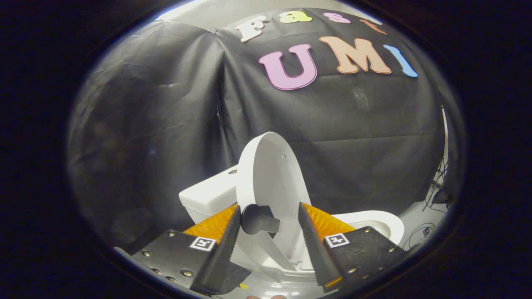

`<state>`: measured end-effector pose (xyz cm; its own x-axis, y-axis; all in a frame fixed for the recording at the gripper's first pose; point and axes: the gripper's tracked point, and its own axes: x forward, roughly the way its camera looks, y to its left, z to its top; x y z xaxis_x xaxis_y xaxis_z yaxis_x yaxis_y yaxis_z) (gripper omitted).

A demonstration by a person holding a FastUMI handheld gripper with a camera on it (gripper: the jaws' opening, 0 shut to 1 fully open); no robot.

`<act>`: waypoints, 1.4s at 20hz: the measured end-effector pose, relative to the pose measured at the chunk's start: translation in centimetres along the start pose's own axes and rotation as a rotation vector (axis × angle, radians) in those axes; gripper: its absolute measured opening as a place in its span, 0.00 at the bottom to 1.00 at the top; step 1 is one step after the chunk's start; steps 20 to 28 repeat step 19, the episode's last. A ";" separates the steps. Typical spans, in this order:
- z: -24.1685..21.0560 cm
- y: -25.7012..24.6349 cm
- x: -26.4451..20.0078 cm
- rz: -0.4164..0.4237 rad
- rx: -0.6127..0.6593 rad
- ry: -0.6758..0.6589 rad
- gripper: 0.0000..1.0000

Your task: Open the toilet lid.

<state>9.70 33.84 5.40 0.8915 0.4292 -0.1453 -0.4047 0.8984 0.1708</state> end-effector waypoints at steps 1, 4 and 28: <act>0.1 -0.7 -0.4 -0.012 -0.006 -0.001 0.87; 1.2 -2.2 -1.5 -0.027 -0.015 -0.016 1.00; 5.3 -14.3 -9.2 -0.205 -0.058 -0.113 1.00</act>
